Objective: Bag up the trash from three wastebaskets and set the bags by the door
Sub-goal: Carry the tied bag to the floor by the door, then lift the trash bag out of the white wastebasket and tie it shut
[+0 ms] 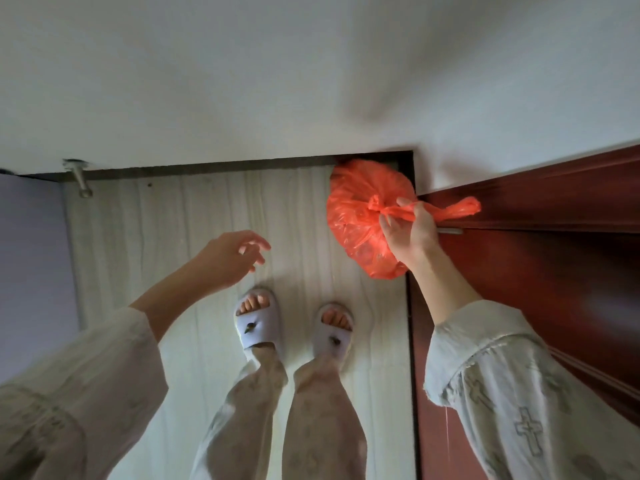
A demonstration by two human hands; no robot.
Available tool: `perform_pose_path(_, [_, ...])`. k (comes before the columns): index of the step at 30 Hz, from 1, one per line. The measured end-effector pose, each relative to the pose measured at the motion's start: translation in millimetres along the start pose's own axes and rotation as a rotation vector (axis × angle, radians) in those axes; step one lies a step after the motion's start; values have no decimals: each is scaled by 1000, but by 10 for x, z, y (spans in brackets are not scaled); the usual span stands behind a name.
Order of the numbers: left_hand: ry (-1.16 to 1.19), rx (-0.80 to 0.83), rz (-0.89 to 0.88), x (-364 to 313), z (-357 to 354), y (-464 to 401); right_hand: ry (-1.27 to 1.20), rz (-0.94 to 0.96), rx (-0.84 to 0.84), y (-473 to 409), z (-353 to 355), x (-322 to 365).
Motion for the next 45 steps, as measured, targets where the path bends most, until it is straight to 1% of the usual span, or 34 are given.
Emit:
perform_pose_path(3, [22, 12, 31, 185, -144, -19, 57, 1, 1, -99, 40, -74])
perform_pose_path(7, [12, 41, 73, 293, -225, 196, 215, -39, -47, 22, 195, -123])
perform_pose_path(10, [48, -1, 85, 225, -137, 396, 344, -17, -38, 293, 212, -22])
perform_pose_path(12, [116, -50, 89, 135, -54, 569, 480, -20, 16, 562, 175, 17])
perform_pose_path(16, [261, -110, 97, -181, 68, 1107, 656, -17, 119, 1405, 35, 107])
perform_pose_path(19, [398, -158, 105, -360, 204, 1727, 812, -49, 236, 2328, -163, 85])
perform_pose_path(21, [487, -197, 112, -402, 281, 2197, 872, -53, 329, 2944, -301, 60])
perform_pose_path(23, [569, -257, 109, -398, 379, 2678, 908, 6, 411, 3491, -482, 57])
perform_pose_path(26, [694, -363, 114, -274, 509, 3419, 1008, 134, 460, 4188, -698, -47])
perform_pose_path(28, [757, -452, 123, -95, 544, 3935, 1105, 170, 522, 4604, -745, -281])
perform_pose_path(32, [914, -682, 146, 408, 522, 4974, 1308, 182, 705, 5322, -797, -959])
perform_pose_path(35, [1010, -800, 150, 841, 416, 5690, 1452, 246, 834, 5906, -896, -1553])
perform_pose_path(40, [1181, -954, 153, 1672, 55, 6832, 1617, 291, 1029, 6857, -695, -2765])
perform_pose_path(45, [1349, -1164, 205, 2656, -439, 8043, 1706, 215, 1212, 7687, -281, -4147])
Point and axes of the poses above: each hand's wrist, its own y-axis away from the middle knuckle, its own z-axis out of the back of the hand, x = y × z, the point moved 7 cm from there along -y, towards the middle knuckle, and after that the axes turned 2 degrees about y, right-handed, at the moved point
